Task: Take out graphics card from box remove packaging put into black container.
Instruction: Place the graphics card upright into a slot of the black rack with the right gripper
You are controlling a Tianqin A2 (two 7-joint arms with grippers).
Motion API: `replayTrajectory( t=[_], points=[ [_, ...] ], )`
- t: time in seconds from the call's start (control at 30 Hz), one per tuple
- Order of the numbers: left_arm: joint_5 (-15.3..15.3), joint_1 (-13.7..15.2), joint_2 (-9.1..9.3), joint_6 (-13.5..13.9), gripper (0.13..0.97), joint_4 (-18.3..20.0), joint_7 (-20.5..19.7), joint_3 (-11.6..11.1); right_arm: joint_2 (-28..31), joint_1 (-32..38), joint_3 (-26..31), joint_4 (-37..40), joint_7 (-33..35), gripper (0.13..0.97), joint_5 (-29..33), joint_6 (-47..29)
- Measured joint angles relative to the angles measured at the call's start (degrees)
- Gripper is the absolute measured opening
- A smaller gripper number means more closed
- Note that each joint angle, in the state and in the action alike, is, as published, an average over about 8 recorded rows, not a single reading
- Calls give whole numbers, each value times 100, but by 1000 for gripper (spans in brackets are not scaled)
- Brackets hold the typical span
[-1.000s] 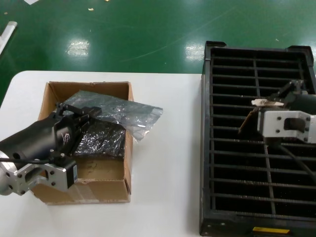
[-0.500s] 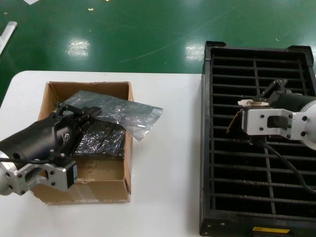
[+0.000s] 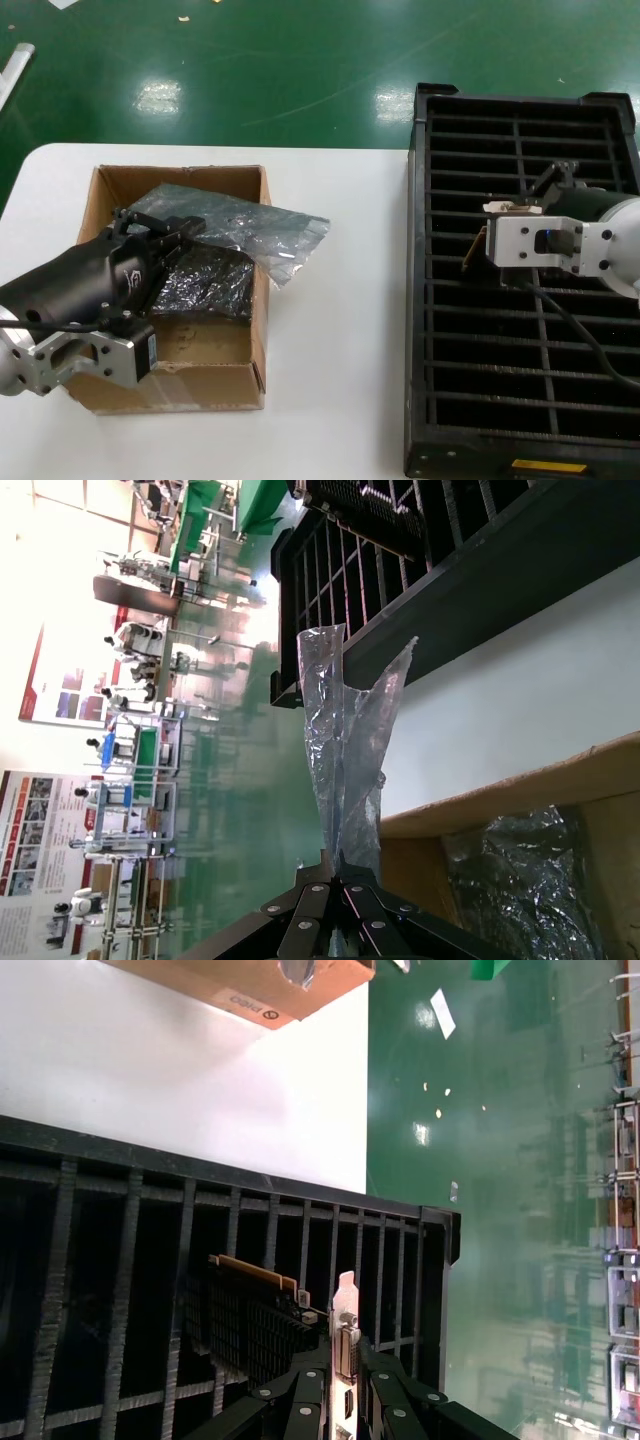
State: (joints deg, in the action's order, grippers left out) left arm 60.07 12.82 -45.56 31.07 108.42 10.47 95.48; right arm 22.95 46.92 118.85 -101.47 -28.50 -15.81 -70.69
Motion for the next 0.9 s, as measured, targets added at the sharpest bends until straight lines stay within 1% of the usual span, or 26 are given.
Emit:
replayTrajectory(
  t=[0.47, 0.9],
  points=[
    [0, 0, 0, 0, 138, 0, 0, 0, -100, 71, 35, 304, 21, 173, 145, 196],
    [0, 0, 0, 0, 138, 0, 0, 0, -243, 13, 56, 338, -106, 173, 228, 141]
  ],
)
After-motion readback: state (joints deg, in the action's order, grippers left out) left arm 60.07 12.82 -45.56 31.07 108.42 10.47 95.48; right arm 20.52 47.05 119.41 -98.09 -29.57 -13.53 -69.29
